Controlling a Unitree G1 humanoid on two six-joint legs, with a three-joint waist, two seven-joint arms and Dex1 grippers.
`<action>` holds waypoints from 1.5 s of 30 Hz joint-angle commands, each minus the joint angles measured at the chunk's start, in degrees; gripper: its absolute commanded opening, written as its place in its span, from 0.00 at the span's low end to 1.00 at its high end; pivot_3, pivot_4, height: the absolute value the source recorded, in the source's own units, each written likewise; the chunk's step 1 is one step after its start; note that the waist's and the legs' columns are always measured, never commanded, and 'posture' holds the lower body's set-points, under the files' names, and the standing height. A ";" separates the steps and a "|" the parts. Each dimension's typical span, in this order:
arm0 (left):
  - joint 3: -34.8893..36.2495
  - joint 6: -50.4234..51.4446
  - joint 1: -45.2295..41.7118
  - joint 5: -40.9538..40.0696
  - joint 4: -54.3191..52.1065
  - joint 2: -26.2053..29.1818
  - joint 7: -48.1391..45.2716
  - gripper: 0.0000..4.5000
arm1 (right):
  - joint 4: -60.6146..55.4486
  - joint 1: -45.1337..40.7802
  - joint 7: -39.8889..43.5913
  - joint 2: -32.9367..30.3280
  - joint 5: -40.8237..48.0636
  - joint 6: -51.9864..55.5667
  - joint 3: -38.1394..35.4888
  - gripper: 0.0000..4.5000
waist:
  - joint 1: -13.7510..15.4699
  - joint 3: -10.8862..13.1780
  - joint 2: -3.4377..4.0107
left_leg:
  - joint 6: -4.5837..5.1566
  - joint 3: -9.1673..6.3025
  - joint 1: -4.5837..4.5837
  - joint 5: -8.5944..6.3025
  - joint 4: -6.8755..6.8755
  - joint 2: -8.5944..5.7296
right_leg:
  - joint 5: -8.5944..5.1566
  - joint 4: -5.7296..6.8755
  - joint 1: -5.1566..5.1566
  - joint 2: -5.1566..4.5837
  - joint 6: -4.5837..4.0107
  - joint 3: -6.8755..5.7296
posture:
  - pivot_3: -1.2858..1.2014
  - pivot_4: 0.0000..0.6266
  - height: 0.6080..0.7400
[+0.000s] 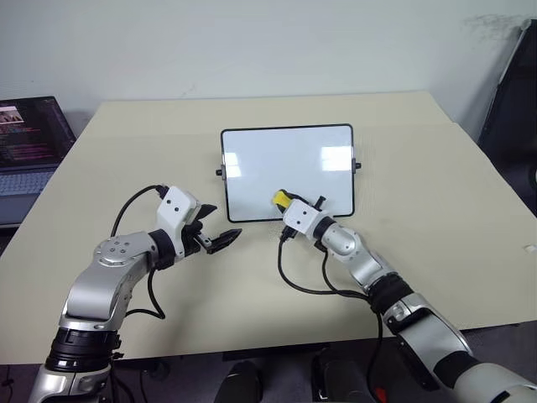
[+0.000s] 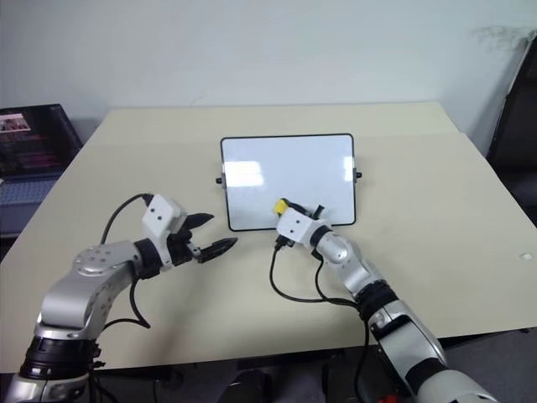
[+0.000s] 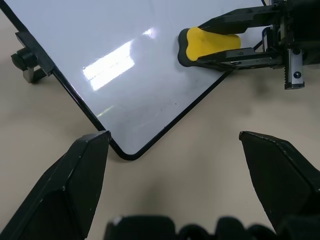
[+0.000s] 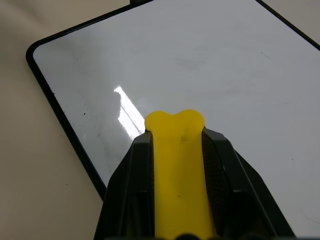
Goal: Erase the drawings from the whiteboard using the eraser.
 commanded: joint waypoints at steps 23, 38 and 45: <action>0.10 -0.78 -1.19 0.08 -0.84 -0.30 -1.02 1.00 | 7.18 -1.95 -8.47 -1.64 -0.82 -6.54 -5.46 0.22 | -0.24 0.01 -0.02 | 0.00 0.09 -0.08 -0.01 -0.13 0.02 | 0.08 -0.18 -0.08 -0.12 -0.14 0.04 | 0.52 0.24 1.00; -0.06 -0.88 -1.45 0.23 -0.92 -0.55 -0.94 1.00 | -4.01 0.09 -3.49 -0.13 1.77 -5.30 -4.96 0.22 | -0.11 0.03 0.00 | 0.00 0.09 -0.08 -0.01 -0.08 0.09 | 0.08 -0.08 -0.12 0.16 -0.15 0.15 | 0.52 0.24 1.00; -2.12 0.61 -2.37 -2.96 -5.74 0.38 -5.46 1.00 | -32.19 8.72 3.35 -5.12 10.08 12.95 -13.93 0.22 | 0.58 0.03 0.01 | -0.07 -0.05 -0.43 -0.06 -0.11 0.44 | 0.08 -0.27 -0.27 0.11 -0.15 -0.06 | 0.52 0.24 1.00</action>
